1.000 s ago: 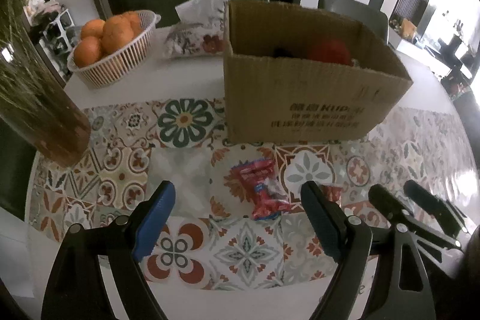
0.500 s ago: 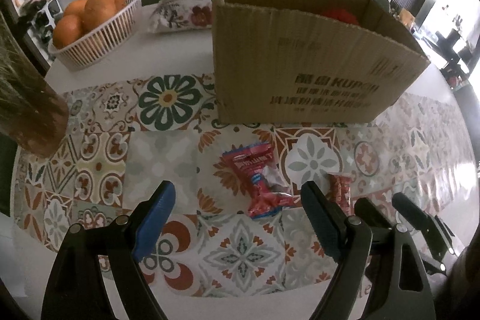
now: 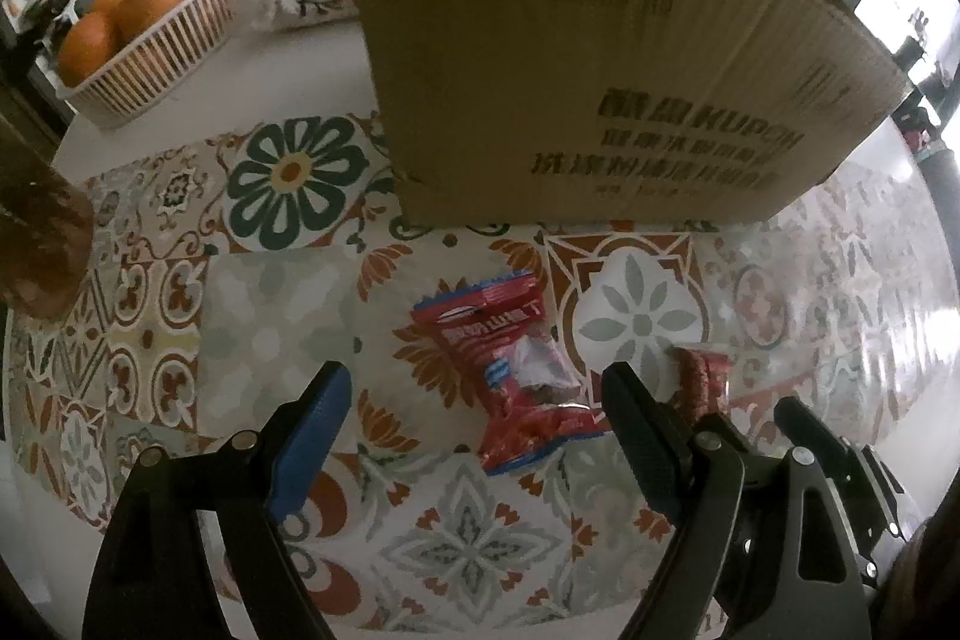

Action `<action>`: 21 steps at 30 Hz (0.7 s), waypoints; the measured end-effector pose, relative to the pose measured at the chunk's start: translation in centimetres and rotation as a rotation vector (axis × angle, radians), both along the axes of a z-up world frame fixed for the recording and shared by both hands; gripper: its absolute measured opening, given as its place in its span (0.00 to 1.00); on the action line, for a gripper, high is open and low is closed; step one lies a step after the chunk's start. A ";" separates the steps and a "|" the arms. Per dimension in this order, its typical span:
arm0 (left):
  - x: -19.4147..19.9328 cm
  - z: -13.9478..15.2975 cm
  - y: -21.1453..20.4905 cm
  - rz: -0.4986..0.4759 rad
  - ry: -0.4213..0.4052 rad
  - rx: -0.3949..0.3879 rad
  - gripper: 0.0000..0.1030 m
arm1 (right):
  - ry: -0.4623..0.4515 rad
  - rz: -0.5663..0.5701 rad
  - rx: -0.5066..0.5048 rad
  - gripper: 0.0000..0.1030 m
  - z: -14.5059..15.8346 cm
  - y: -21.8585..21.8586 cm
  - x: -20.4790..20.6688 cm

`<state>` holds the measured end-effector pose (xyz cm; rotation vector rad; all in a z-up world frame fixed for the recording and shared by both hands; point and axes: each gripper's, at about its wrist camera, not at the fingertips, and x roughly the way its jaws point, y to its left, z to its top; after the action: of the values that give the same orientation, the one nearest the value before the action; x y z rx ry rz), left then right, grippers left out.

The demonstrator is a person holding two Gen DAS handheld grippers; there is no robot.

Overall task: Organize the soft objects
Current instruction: 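Reach the left tool to the red hawthorn snack bag while the right tool reaches the small red candy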

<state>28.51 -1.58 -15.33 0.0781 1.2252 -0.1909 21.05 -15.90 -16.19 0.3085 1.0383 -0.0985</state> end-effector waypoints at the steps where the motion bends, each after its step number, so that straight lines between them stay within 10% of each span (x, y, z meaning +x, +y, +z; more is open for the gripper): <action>1: 0.1 -0.3 -0.1 0.000 0.005 0.004 0.83 | 0.002 -0.002 0.001 0.61 -0.2 -0.1 0.1; 13: 2.0 -3.1 -1.1 0.011 0.033 0.046 0.75 | 0.021 -0.003 0.000 0.53 -1.8 0.0 1.0; 21: 3.0 -4.0 -1.0 0.005 0.047 0.001 0.52 | 0.005 0.015 -0.044 0.47 -2.1 0.5 1.6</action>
<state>31.48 -2.58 -19.37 0.0717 1.2725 -0.1882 22.60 -15.38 -18.33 0.2604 1.0420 -0.1092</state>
